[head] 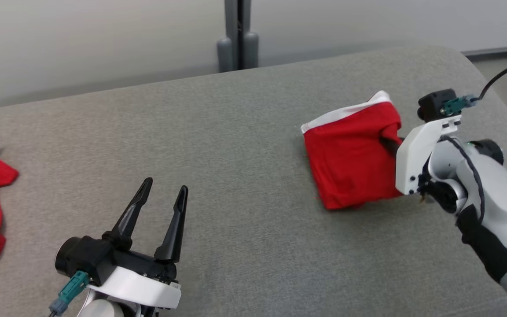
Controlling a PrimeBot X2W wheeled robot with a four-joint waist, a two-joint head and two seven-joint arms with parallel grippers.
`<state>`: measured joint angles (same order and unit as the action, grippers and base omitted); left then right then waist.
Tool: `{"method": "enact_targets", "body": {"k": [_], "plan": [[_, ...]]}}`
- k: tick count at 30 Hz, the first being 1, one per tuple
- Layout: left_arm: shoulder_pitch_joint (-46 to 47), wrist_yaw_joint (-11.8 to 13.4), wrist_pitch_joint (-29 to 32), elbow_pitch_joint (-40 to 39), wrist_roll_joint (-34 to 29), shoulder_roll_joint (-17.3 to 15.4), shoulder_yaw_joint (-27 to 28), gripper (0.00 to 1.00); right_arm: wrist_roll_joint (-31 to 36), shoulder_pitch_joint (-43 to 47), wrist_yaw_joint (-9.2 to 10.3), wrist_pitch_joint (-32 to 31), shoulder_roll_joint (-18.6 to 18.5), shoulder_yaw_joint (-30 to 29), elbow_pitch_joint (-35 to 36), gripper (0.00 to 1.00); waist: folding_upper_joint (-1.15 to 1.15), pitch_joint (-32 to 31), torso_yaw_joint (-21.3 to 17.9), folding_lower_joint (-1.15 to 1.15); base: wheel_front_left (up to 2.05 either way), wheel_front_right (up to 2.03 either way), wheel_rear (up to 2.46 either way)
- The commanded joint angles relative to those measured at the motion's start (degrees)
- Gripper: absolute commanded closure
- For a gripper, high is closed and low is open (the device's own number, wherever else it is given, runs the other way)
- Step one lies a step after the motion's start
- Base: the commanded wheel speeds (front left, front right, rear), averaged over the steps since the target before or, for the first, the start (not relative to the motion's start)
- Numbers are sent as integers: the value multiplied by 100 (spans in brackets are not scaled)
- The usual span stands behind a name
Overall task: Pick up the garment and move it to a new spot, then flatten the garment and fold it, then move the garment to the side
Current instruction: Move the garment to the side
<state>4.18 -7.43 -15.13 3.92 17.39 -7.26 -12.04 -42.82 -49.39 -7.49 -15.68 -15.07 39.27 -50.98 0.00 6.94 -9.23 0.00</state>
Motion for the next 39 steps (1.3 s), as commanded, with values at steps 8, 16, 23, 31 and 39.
{"method": "enact_targets", "body": {"k": [8,16,23,31,39], "plan": [[435,-8,-1,-71,146,-354,-440,0,254,-994,0,312,-283,334,-720,100,0,847,-773,0,0,0,0],[626,-7,-1,-109,196,-581,-515,0,693,-1716,0,434,-363,642,-1308,100,0,1225,-874,0,0,0,0],[707,-8,-1,-73,285,-661,-545,0,1008,-2065,0,699,-278,677,-1917,0,0,1368,-793,0,0,0,0],[573,-8,-1,-20,296,-562,-444,0,1296,-2118,0,1053,-181,792,-2133,0,0,1091,-713,0,0,0,0],[373,-9,-1,9,257,-395,-341,0,1434,-2236,0,1541,-135,839,-2130,0,0,652,-640,0,0,0,0]]}}
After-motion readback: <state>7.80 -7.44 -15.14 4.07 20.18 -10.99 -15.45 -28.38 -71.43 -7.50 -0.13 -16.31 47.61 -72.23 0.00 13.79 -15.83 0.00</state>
